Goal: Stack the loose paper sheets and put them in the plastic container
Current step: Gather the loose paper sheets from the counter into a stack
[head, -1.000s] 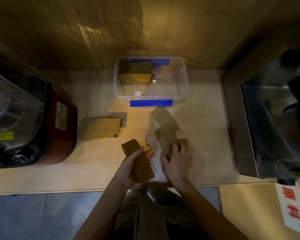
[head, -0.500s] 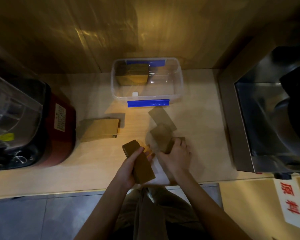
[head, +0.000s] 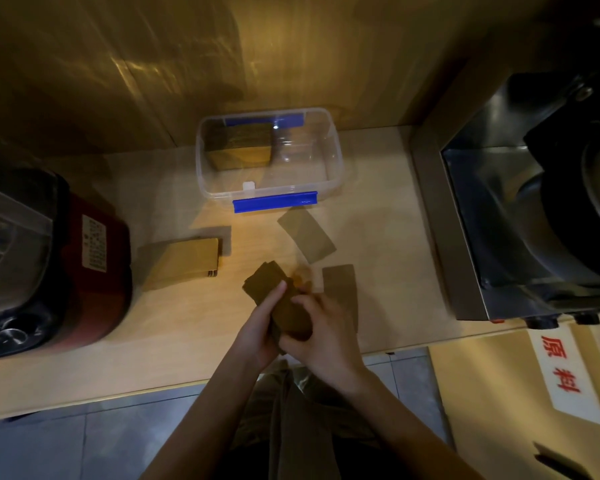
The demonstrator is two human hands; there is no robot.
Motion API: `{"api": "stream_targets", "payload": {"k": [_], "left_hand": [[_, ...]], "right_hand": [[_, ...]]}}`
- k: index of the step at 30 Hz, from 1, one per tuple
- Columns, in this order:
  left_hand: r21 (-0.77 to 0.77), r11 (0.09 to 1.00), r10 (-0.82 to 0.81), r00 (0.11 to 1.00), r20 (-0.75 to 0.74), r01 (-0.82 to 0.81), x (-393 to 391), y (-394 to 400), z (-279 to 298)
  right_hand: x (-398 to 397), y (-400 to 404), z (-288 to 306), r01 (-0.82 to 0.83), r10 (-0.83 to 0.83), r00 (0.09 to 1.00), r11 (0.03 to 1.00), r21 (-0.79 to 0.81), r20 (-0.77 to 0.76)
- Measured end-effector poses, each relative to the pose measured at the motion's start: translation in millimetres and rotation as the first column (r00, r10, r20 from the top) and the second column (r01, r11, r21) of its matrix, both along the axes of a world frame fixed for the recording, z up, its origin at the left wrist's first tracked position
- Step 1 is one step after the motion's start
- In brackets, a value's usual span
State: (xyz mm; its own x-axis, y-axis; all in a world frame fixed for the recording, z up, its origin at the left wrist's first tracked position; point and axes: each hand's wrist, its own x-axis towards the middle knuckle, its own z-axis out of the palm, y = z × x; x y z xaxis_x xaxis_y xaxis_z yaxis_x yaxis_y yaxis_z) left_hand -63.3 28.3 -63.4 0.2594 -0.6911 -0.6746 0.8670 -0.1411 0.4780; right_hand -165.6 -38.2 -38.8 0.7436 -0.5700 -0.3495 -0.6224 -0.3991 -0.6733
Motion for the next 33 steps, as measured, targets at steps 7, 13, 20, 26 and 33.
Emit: {"api": "stream_targets", "payload": {"k": [7,13,20,26,33], "left_hand": [[0.035,0.999,-0.011,0.998,-0.063,0.013,3,-5,-7],[0.036,0.997,0.078,0.986,-0.150,-0.073,13,-7,-5],[0.036,0.996,0.089,0.978,-0.189,-0.083,18,-7,-9],[0.041,0.995,0.097,0.972,-0.212,-0.090,27,-10,-9],[0.049,0.993,0.120,0.966,-0.227,-0.111,38,-12,-10]], "right_hand": [[-10,-23,-1,0.012,-0.014,1.000,0.961,0.277,0.005],[-23,-50,-39,0.001,-0.101,0.919,0.968,-0.253,-0.382],[-18,-38,-66,-0.011,-0.162,0.875,0.936,-0.353,-0.456],[-9,-48,-63,0.108,-0.220,0.881,0.955,-0.275,-0.419],[19,-83,-49,0.178,-0.239,0.941,0.952,-0.250,-0.239]]}}
